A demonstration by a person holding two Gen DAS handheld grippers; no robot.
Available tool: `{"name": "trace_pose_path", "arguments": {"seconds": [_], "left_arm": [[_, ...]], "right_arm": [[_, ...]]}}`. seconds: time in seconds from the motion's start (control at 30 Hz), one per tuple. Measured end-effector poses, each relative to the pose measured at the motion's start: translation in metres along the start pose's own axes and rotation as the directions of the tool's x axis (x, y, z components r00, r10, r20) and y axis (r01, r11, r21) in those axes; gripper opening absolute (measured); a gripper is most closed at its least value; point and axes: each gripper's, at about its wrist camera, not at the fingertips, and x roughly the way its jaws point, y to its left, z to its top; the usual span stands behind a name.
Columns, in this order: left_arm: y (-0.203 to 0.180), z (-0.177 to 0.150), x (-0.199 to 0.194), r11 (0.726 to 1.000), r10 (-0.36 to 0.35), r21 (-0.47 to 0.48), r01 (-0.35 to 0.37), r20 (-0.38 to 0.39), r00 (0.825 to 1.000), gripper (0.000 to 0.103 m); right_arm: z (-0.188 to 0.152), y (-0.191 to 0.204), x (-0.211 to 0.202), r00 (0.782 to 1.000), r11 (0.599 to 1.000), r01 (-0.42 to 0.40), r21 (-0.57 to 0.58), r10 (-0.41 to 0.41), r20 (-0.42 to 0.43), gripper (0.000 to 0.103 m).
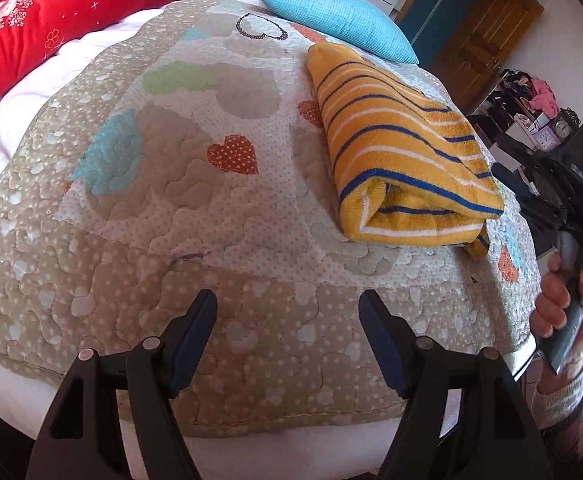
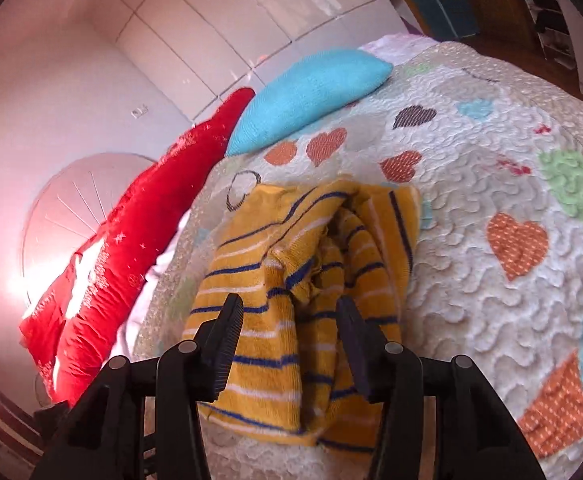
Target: Fold small clothes
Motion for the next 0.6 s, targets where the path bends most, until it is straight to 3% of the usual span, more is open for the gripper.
{"name": "trace_pose_path", "arguments": {"seconds": [0.07, 0.1, 0.2, 0.3, 0.37, 0.5, 0.6], "left_arm": [[-0.002, -0.002, 0.000, 1.000, 0.000, 0.002, 0.000, -0.011, 1.000, 0.072], [-0.002, -0.003, 0.001, 1.000, 0.000, 0.003, 0.000, -0.018, 1.000, 0.072], [-0.002, -0.006, -0.001, 1.000, 0.000, 0.010, 0.000, -0.027, 1.000, 0.072], [0.002, -0.010, -0.004, 1.000, 0.011, 0.014, -0.010, -0.021, 1.000, 0.072], [0.006, -0.011, -0.004, 1.000, 0.002, 0.004, -0.002, -0.023, 1.000, 0.072], [0.006, -0.012, -0.001, 1.000, 0.005, -0.007, -0.005, -0.024, 1.000, 0.074], [0.000, -0.014, -0.003, 1.000, -0.003, 0.000, 0.003, -0.031, 1.000, 0.074]], "right_arm": [[0.001, 0.001, 0.038, 0.995, 1.000, -0.021, 0.020, 0.023, -0.098, 0.010], [-0.001, 0.001, 0.049, 0.992, 0.999, -0.031, 0.034, 0.035, -0.122, 0.009], [-0.005, 0.004, 0.030, 0.993, 0.993, -0.108, 0.053, 0.110, -0.040, 0.008], [-0.011, 0.001, -0.013, 0.993, 0.993, -0.106, 0.049, 0.103, 0.056, 0.008], [-0.016, -0.004, -0.028, 0.996, 0.997, -0.058, 0.046, 0.055, 0.070, 0.008], [-0.033, -0.029, -0.005, 0.996, 0.996, 0.079, 0.029, -0.078, -0.041, 0.008], [-0.041, -0.047, 0.007, 0.993, 0.994, 0.094, 0.045, -0.091, -0.074, 0.010]]}}
